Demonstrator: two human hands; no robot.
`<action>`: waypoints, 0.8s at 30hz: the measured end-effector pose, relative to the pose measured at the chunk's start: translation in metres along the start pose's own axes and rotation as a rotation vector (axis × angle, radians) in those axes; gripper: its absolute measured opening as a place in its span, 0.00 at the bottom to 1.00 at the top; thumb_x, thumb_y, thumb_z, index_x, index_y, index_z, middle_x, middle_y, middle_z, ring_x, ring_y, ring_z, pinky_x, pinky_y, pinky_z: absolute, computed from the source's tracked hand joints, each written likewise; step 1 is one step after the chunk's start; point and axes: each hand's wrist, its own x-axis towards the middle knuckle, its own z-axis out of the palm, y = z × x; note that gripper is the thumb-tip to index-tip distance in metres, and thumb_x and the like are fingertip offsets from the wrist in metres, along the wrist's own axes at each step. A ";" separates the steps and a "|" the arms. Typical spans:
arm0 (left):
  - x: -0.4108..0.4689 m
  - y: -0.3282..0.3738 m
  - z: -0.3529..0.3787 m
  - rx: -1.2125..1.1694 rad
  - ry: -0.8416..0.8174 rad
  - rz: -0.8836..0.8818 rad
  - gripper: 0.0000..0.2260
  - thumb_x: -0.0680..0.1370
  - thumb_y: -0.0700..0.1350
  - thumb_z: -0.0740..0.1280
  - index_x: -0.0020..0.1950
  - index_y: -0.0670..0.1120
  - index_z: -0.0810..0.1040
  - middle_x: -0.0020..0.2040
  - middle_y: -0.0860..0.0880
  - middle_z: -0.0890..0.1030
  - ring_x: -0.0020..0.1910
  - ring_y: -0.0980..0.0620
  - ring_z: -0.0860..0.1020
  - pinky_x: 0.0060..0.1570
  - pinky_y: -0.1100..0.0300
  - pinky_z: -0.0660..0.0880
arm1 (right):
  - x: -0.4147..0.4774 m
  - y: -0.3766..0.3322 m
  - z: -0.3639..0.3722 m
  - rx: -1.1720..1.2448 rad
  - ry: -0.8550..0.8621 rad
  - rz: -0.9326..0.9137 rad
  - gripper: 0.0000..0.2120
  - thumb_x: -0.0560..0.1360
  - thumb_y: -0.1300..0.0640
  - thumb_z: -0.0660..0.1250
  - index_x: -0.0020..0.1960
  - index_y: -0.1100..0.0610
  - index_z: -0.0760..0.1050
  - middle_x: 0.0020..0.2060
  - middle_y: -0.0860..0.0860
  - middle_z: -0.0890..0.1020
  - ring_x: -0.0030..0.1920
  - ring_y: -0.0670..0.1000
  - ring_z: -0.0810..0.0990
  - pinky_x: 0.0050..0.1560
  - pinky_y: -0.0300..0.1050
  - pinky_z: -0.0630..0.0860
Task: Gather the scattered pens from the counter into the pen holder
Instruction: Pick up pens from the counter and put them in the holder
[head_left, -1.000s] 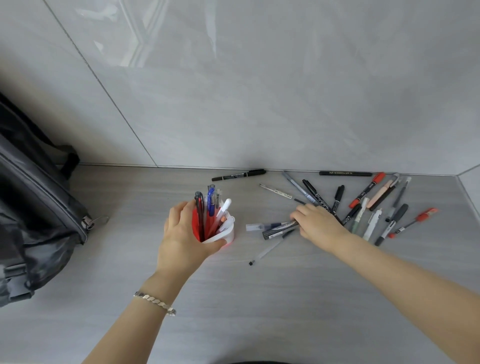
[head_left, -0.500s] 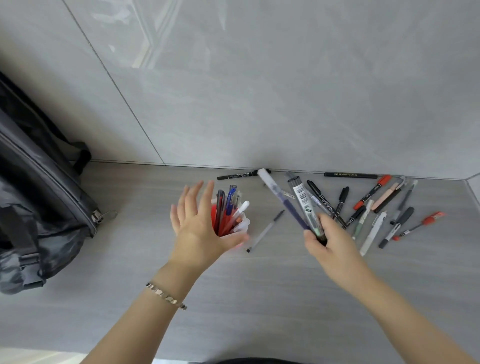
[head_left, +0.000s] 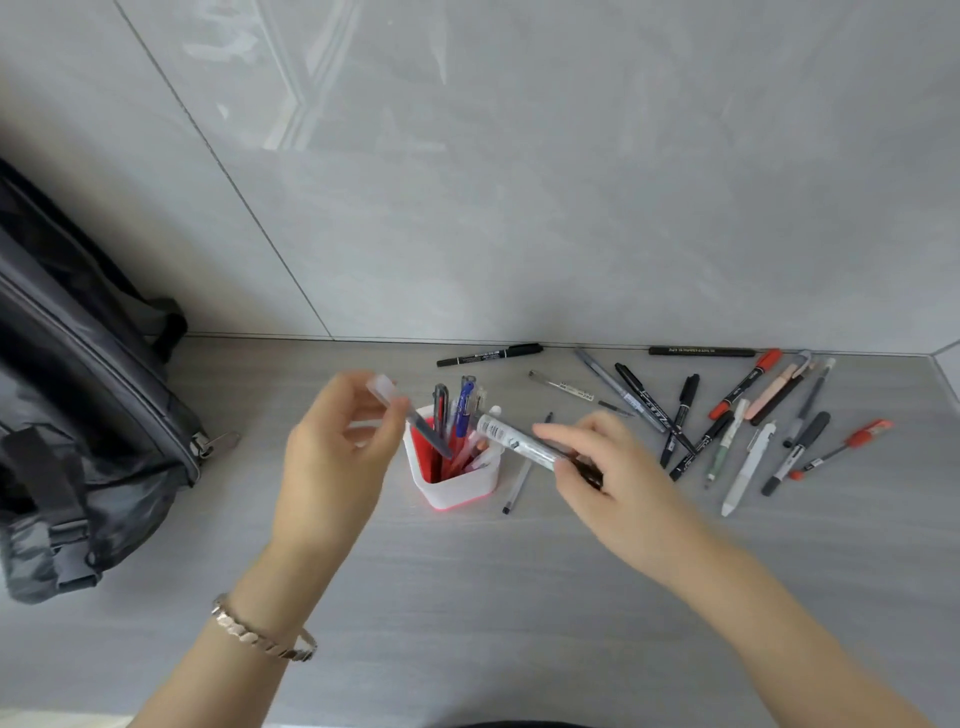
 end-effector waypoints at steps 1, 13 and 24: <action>-0.001 -0.008 0.002 0.068 -0.046 -0.011 0.14 0.73 0.38 0.67 0.37 0.57 0.71 0.37 0.57 0.80 0.37 0.66 0.78 0.37 0.76 0.72 | 0.005 -0.005 -0.001 -0.039 0.006 -0.042 0.14 0.77 0.61 0.63 0.61 0.52 0.75 0.43 0.42 0.70 0.41 0.38 0.73 0.45 0.22 0.66; -0.008 -0.048 0.024 0.453 -0.148 0.128 0.20 0.76 0.48 0.64 0.68 0.51 0.68 0.65 0.48 0.71 0.64 0.50 0.70 0.49 0.56 0.72 | 0.052 0.000 0.075 -0.463 0.106 -0.342 0.33 0.72 0.45 0.63 0.70 0.60 0.58 0.70 0.57 0.69 0.65 0.56 0.62 0.64 0.53 0.69; -0.004 -0.082 0.025 0.130 -0.427 -0.086 0.46 0.61 0.41 0.79 0.70 0.56 0.55 0.65 0.60 0.68 0.65 0.57 0.67 0.63 0.56 0.68 | 0.056 0.020 0.069 -0.101 -0.043 -0.126 0.60 0.63 0.51 0.78 0.73 0.50 0.31 0.75 0.53 0.36 0.76 0.53 0.42 0.73 0.47 0.45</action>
